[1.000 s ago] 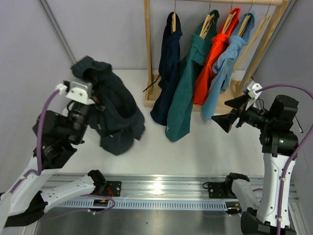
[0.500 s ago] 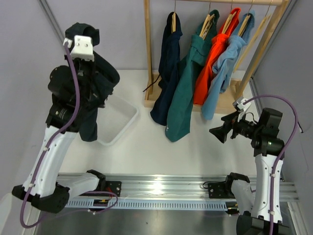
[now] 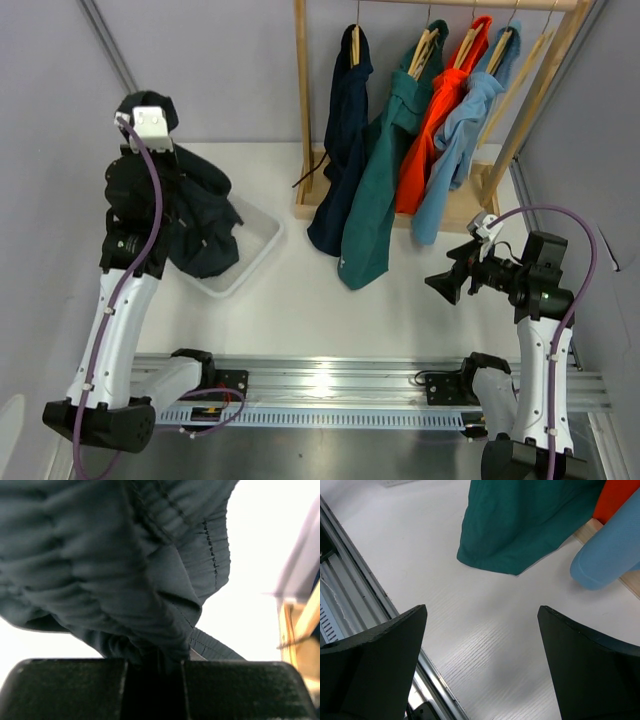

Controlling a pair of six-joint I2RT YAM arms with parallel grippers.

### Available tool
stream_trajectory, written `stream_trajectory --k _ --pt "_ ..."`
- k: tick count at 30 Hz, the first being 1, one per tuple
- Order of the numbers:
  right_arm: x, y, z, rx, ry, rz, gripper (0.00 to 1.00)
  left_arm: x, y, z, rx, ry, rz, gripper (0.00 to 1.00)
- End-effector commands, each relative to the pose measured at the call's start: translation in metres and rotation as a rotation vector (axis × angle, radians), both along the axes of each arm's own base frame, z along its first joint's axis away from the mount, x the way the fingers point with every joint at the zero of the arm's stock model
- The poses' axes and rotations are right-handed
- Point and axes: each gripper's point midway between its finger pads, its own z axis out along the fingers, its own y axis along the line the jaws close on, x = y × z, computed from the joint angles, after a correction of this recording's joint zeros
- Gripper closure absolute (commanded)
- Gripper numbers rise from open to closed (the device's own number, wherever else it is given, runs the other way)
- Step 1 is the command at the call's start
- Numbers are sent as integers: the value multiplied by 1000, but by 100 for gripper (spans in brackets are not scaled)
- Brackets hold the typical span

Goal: Remove the shorts from the hanger

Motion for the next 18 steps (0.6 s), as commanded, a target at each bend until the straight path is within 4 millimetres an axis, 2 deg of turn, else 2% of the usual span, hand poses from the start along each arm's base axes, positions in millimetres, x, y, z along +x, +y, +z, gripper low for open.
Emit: stream_trajectory --k 1,2,3,4,5,8,9,11,13,14,16,17,18 --pt "-1 2 7 -4 -43 21 0 -16 3 -7 -63 -50 -28 100" --pt "-2 2 7 -4 -44 21 1 -24 4 -5 -80 -67 -28 100" --pt "-1 2 6 -3 -43 21 0 -26 4 -12 -90 -54 -30 100" --pt "-1 2 7 -4 -46 21 0 -23 4 -35 -96 -9 -30 100" --pt "-1 2 7 -4 -46 21 1 -22 0 -45 -109 15 -56 100" --pt "-2 2 7 -6 -46 18 1 -9 -12 -101 -146 180 -116 100" --pt "-2 1 7 -5 -43 15 1 0 -16 -127 -161 264 -133 100" --pt "-1 0 7 -10 -41 3 0 2 -21 -164 -218 365 -151 100" --pt "-1 -2 6 -10 -37 -8 1 7 -27 -185 -268 410 -180 100" --pt "1 -4 7 -11 -38 -18 1 3 -31 -208 -291 457 -194 100" --pt "1 -4 7 -12 -36 -24 1 4 -25 -222 -357 476 -182 100" --pt "2 -5 7 -14 -37 -29 0 0 -24 -241 -386 514 -175 100" --pt "1 -5 7 -13 -35 -29 1 -1 -17 -247 -426 524 -162 99"
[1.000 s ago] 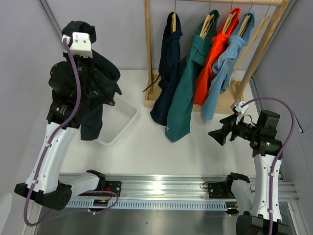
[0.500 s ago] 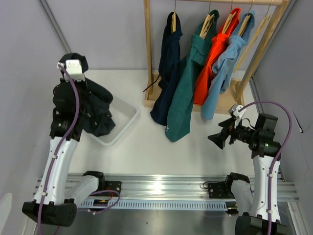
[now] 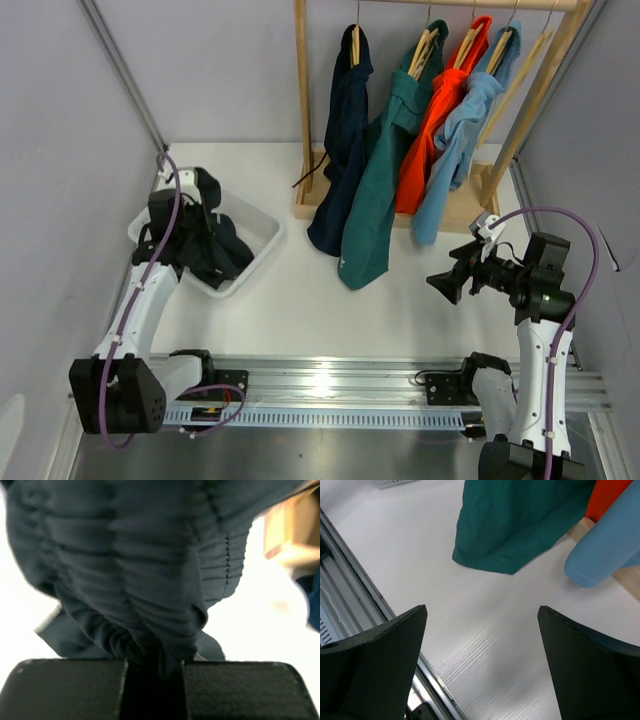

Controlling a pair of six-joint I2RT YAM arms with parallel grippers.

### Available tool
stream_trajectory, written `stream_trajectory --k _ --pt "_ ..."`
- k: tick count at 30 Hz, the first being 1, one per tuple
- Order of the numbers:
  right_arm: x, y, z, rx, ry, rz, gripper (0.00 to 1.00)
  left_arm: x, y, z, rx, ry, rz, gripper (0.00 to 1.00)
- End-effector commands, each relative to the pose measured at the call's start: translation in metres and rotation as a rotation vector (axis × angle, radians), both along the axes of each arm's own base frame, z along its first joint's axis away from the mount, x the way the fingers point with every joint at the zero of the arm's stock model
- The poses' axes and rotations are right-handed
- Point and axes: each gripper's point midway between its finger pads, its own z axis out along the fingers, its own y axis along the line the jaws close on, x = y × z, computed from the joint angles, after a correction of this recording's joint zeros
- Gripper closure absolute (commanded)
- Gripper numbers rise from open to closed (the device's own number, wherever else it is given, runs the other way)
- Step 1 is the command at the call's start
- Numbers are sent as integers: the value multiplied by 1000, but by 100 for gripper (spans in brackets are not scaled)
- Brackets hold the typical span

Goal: Remove the shorts from the hanger

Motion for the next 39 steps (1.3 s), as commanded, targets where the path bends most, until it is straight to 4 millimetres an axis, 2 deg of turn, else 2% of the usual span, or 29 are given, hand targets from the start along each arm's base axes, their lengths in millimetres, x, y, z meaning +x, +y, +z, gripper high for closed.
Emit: stream_trajectory --k 1,3,4,6,7,10,11,13,18,20,22,23,24,25,27,29,30,35,39 --pt "1 -2 6 -7 -27 -7 0 -5 1 -17 -188 26 41 94" --pt "1 -2 6 -8 -26 -10 1 -9 12 -27 -247 49 85 82" --pt "2 -2 6 -8 -27 -10 1 -11 14 -30 -284 55 106 65" --pt "2 -3 6 -9 -24 -18 1 -13 18 -24 -317 45 120 46" --pt "3 -4 6 -10 -26 -21 0 -14 15 -20 -337 41 110 29" --pt "3 -6 6 -10 -25 -32 1 -17 12 4 -359 12 106 8" --pt "4 -6 6 -9 -23 -36 1 -19 11 9 -366 14 103 6" --pt "5 -9 6 -10 -23 -51 0 -21 6 36 -382 -25 87 1" --pt "10 -15 8 -7 -20 -90 1 -40 -3 95 -368 -178 30 1" --pt "14 -21 9 6 4 -144 1 -48 -10 107 -351 -217 -19 1" --pt "20 -27 12 9 1 -189 1 -62 -30 118 -351 -266 -139 1" --pt "25 -32 13 15 10 -234 1 -65 -38 118 -354 -285 -191 1" --pt "27 -35 14 21 15 -259 1 -73 -56 113 -380 -277 -290 1" --pt "29 -38 14 25 19 -283 1 -82 -66 119 -375 -315 -350 1" --pt "35 -48 17 37 33 -360 1 -92 -86 106 -395 -323 -461 1" --pt "40 -57 17 33 44 -429 1 -102 -94 108 -388 -366 -498 1" --pt "42 -62 17 28 51 -460 0 -106 -101 94 -392 -342 -529 1" --pt "57 -97 31 40 27 -705 0 -116 -104 80 -307 -350 -545 1" --pt "65 -137 32 57 5 -966 0 -117 -99 75 -262 -358 -510 1"
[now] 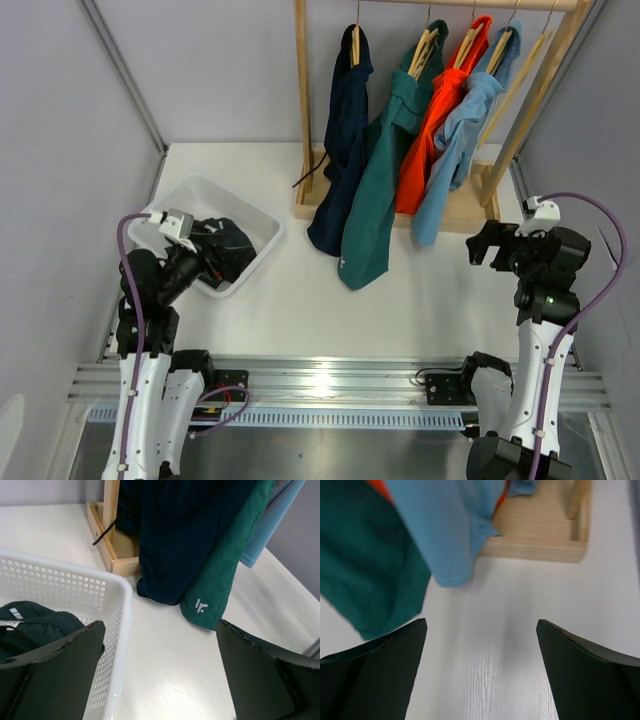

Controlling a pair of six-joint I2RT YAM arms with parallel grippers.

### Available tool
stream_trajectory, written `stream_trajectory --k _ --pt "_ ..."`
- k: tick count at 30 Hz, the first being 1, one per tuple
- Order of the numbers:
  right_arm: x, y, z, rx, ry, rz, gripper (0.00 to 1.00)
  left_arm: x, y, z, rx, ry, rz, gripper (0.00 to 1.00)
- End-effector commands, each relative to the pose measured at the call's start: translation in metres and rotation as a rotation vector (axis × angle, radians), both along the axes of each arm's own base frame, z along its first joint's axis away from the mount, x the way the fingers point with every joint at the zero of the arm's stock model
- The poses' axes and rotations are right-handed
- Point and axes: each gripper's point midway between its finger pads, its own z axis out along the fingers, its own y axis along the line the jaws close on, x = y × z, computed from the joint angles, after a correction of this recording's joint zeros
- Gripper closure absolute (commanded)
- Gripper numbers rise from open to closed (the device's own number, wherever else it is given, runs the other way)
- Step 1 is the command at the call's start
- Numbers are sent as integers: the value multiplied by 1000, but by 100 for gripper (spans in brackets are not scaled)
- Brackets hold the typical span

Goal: Remove the shorts from the hanger

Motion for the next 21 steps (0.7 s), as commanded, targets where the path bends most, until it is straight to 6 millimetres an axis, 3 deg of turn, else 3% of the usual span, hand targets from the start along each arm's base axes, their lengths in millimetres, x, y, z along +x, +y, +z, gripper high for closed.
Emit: stream_trajectory --k 1,4,11,21 --pt "14 -44 24 5 -105 -295 1 0 8 4 63 -64 43 1" --pt "15 -57 14 7 -103 -374 1 -1 9 2 66 -65 56 1" --pt "7 -79 14 -40 -89 -496 1 -1 14 -1 61 -68 90 1" --pt "4 -76 10 -74 -77 -458 1 -1 15 -2 62 -76 100 1"
